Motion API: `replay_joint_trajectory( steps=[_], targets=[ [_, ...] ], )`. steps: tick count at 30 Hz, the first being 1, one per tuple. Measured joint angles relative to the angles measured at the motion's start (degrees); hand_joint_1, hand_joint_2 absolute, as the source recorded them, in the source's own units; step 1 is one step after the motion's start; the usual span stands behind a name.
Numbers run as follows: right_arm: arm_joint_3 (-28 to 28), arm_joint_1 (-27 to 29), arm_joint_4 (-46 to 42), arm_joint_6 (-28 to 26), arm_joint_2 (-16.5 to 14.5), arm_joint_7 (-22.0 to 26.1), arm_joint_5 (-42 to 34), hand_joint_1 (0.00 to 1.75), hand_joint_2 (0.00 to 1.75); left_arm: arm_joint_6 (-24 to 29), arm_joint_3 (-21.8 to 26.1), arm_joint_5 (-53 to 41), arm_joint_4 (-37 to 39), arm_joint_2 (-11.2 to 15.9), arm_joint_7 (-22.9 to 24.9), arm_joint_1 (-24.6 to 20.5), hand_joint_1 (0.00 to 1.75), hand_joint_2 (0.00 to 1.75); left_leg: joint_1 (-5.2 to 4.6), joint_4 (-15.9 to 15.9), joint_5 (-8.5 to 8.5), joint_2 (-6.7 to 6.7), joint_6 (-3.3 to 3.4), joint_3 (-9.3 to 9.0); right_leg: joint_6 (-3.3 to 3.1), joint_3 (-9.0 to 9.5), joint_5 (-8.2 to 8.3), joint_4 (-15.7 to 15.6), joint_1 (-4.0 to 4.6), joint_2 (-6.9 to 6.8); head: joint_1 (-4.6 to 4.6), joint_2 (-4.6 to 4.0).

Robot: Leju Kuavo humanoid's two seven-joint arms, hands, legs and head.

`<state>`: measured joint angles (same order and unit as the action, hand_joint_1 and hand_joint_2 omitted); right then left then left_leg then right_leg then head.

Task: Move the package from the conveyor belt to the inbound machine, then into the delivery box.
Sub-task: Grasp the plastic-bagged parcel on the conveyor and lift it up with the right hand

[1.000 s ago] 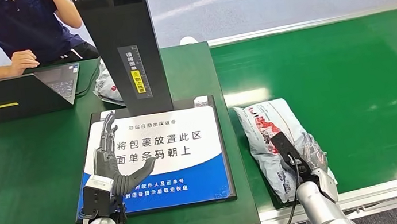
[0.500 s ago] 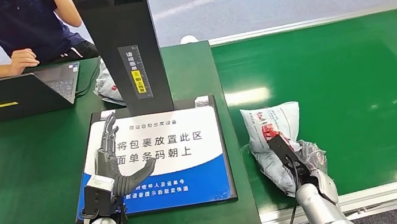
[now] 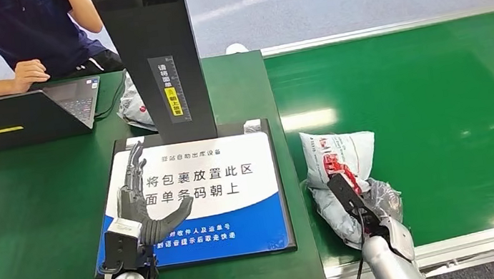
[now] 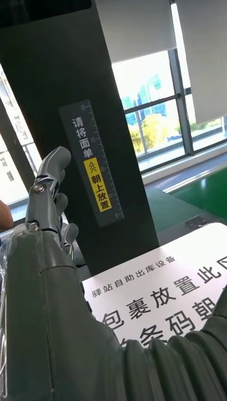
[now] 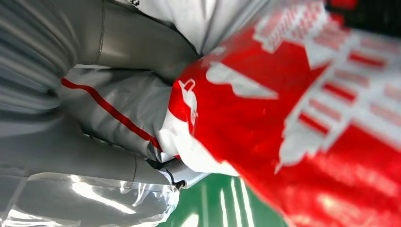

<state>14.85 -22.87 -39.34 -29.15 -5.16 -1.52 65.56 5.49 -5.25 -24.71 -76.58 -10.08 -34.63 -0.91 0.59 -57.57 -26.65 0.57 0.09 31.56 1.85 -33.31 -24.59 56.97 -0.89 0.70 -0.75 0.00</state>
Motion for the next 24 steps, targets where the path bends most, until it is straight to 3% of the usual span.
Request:
replay_joint_trajectory(
  steps=[7, 13, 18, 24],
  targets=[
    [-2.7, 9.5, -20.0, -0.4, -1.2, -0.8, 3.7, 1.75, 1.75, 0.4, 0.0, 0.0, 0.0, 0.0, 0.1, 1.5, 0.00, 1.75, -0.05, 0.0, 0.05, -0.23, 0.04, 0.69, 0.02, -0.59, 0.02, 0.1, -0.07, -0.26, -0.02, 0.00],
    [-8.9, 15.9, -39.7, -1.6, -1.9, -0.7, 7.5, 1.75, 1.75, 0.5, 0.2, 0.0, -0.3, 0.0, -0.3, 1.9, 0.00, 1.75, -0.05, 0.0, 0.05, -0.11, 0.02, 0.89, -0.03, -0.90, 0.02, 0.1, -0.04, -0.20, 0.01, 0.00],
    [-13.5, 17.3, -48.6, -4.4, -1.9, -0.9, 8.7, 1.75, 1.75, 0.5, 0.3, -0.4, -1.0, -0.2, -0.4, 2.0, 0.00, 1.75, -0.04, 0.0, 0.05, -0.08, 0.00, 0.90, -0.06, -0.96, 0.00, 0.1, -0.03, -0.18, 0.01, 0.00],
    [-16.6, 17.7, -52.8, -7.5, -1.5, -0.2, 7.3, 1.75, 1.75, 0.5, 0.5, -0.6, -2.0, -0.5, -0.4, 2.3, 0.00, 1.75, -0.05, 0.0, 0.06, -0.08, 0.00, 0.91, -0.06, -0.95, 0.01, 0.1, -0.04, -0.18, -0.01, 0.00]
  ],
)
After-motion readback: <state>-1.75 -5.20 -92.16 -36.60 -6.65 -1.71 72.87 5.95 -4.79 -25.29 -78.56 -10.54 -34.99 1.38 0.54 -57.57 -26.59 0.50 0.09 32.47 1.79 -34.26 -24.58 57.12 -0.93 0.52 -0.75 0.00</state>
